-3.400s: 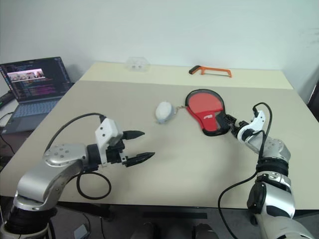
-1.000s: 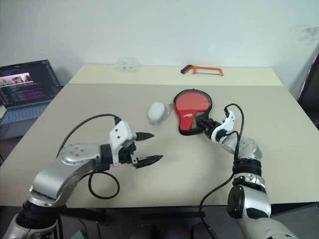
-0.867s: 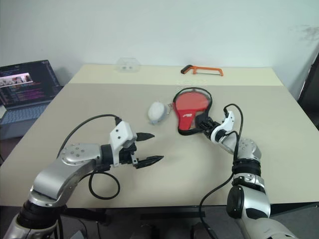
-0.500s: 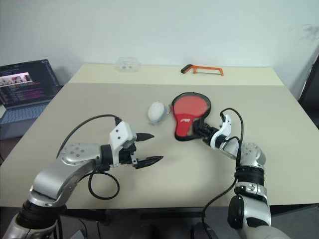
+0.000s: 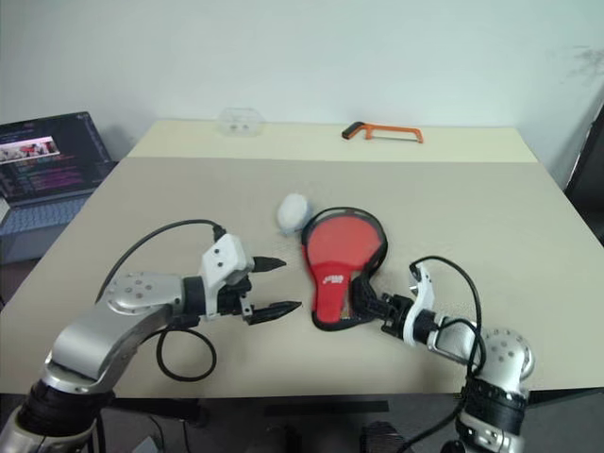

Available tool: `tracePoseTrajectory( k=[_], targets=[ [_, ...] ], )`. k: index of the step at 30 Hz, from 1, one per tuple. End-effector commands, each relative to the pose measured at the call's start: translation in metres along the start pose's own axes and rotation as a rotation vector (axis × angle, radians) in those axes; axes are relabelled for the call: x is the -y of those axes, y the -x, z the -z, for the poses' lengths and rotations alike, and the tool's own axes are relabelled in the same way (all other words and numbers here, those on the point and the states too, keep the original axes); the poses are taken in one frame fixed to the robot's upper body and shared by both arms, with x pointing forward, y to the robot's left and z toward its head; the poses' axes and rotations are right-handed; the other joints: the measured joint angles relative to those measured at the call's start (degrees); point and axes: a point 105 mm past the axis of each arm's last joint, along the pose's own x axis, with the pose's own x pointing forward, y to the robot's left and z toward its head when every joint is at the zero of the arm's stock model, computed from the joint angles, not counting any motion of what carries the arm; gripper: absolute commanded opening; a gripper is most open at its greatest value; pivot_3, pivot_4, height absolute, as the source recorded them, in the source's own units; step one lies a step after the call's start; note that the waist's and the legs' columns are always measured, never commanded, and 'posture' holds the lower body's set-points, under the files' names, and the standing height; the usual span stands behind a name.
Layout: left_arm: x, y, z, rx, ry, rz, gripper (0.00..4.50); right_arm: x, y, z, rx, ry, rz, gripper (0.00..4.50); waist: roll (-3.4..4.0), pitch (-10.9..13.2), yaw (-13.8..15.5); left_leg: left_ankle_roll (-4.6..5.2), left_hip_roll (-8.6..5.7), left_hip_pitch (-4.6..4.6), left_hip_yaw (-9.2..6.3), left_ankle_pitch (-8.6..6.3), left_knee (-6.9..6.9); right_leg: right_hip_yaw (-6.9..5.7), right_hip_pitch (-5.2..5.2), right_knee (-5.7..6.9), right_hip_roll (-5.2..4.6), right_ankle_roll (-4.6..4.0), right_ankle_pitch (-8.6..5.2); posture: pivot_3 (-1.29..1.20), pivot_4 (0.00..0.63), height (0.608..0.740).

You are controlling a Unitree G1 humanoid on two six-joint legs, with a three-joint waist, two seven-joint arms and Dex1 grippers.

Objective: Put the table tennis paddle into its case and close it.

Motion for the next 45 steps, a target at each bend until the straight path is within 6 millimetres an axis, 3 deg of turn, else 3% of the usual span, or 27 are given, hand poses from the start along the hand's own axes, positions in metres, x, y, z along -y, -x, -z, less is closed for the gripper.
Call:
tracePoseTrajectory(
  k=[1, 14, 22, 30, 35, 39, 43, 45],
  targets=[
    [0.0, 0.006, -0.01, 0.016, -0.043, 0.002, 4.5, -0.001, 0.004, 0.033, -0.111, -0.04, -0.025, 0.01, -0.16, -0.1, 0.0, 0.0, 0.01, 0.0, 0.0, 0.0, 0.0, 0.0, 0.0, 0.0, 0.0, -0.01, -0.01, 0.0, 0.15, 0.74],
    [0.0, 0.005, -0.009, 0.004, -0.058, 0.031, 4.5, -0.005, 0.021, 0.082, -0.17, -0.131, -0.028, 0.01, -0.95, -0.7, 0.02, 0.0, 0.05, 0.0, -0.12, -0.01, -0.11, -0.12, 0.02, -0.01, 0.01, -0.02, -0.2, 0.0, 0.15, 0.74],
    [0.0, 0.004, -0.009, 0.003, -0.063, 0.035, 4.5, -0.01, 0.027, 0.086, -0.173, -0.2, -0.017, 0.01, -0.97, -0.71, 0.03, 0.0, 0.04, 0.0, -0.12, -0.01, -0.1, -0.11, 0.03, -0.02, 0.01, -0.01, -0.22, 0.0, 0.15, 0.74],
    [-0.002, 0.002, -0.007, 0.0, -0.063, 0.027, 4.5, -0.001, 0.026, 0.066, -0.128, -0.102, 0.063, 0.01, -0.94, -0.7, 0.1, 0.03, 0.04, 0.02, -0.09, 0.01, 0.0, -0.07, 0.04, 0.02, 0.0, 0.02, -0.22, 0.0, 0.15, 0.74],
    [-0.005, 0.001, -0.007, 0.003, -0.065, 0.016, 4.5, 0.006, 0.028, 0.048, -0.106, -0.047, 0.082, 1.57, -0.93, -0.69, 0.13, 0.14, 0.02, 0.07, -0.04, 0.08, 0.05, 0.01, 0.07, 0.02, -0.02, 0.12, -0.16, 0.0, 0.15, 0.74],
    [-0.007, 0.0, -0.007, 0.007, -0.066, 0.01, 4.5, 0.005, 0.041, 0.036, -0.136, 0.074, 0.069, 2.94, -0.9, -0.67, 0.36, 0.23, -0.03, 0.28, -0.01, 0.14, 0.07, 0.04, 0.31, 0.0, -0.06, 0.19, -0.13, 0.0, 0.15, 0.74],
    [-0.015, 0.003, -0.009, 0.016, -0.066, -0.025, 4.5, 0.01, 0.078, 0.011, -0.18, 0.344, 0.104, 4.29, -0.71, -0.56, 1.28, 0.23, -0.07, 0.33, 0.05, 0.14, 0.09, 0.08, 0.37, -0.03, -0.11, 0.22, -0.13, 0.0, 0.15, 0.74],
    [-0.022, 0.004, -0.011, 0.035, -0.056, -0.059, 4.5, -0.003, 0.093, -0.009, -0.133, 0.494, 0.039, 4.46, -0.72, -0.56, 2.18, 0.23, -0.09, 0.33, 0.06, 0.14, 0.1, 0.07, 0.39, -0.1, -0.14, 0.25, -0.12, 0.0, 0.15, 0.74]
  ],
)
